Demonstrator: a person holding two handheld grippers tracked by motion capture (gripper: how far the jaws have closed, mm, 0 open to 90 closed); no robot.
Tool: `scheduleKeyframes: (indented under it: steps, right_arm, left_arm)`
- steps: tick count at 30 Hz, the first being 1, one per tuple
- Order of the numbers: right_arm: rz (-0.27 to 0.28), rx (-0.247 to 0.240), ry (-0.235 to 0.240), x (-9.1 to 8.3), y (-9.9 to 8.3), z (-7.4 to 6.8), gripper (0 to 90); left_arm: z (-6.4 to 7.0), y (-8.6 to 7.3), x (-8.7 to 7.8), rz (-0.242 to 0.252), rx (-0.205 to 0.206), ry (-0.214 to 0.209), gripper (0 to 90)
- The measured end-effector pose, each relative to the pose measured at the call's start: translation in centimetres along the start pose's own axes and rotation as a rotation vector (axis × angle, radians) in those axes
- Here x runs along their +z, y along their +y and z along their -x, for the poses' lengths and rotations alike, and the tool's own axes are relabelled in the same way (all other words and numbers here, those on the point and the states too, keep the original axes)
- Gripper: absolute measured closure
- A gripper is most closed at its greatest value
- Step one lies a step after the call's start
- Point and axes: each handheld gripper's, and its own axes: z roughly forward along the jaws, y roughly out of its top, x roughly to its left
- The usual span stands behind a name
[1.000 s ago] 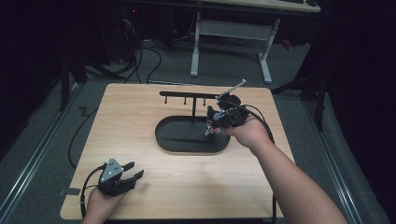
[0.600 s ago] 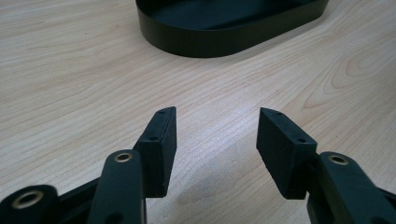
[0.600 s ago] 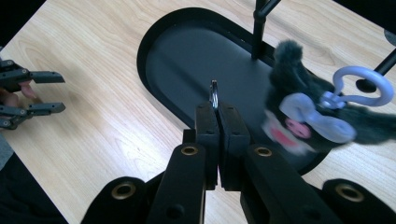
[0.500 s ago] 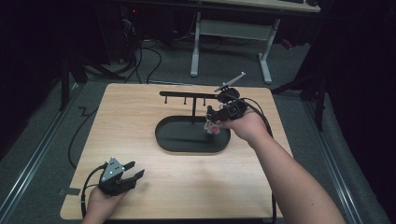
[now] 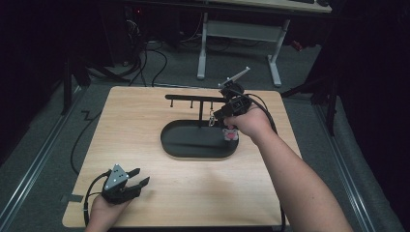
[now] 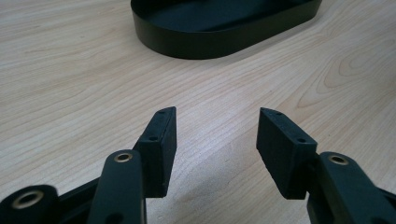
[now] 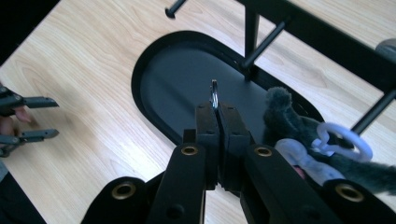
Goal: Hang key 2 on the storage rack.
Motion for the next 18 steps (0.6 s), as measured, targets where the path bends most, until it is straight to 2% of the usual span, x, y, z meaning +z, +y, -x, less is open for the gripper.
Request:
scheduleKeyframes:
  steps: [11,18]
  right_arm:
    - [0.015,0.010,-0.007,0.5,1.4,0.6,89.4]
    - [0.015,0.023,-0.013,0.8,1.7,1.1,89.3]
  left_arm:
    - [-0.2,-0.2,-0.3,0.003,-0.005,0.004,48.5]
    - [0.1,-0.2,-0.4,0.002,0.013,0.006,48.6]
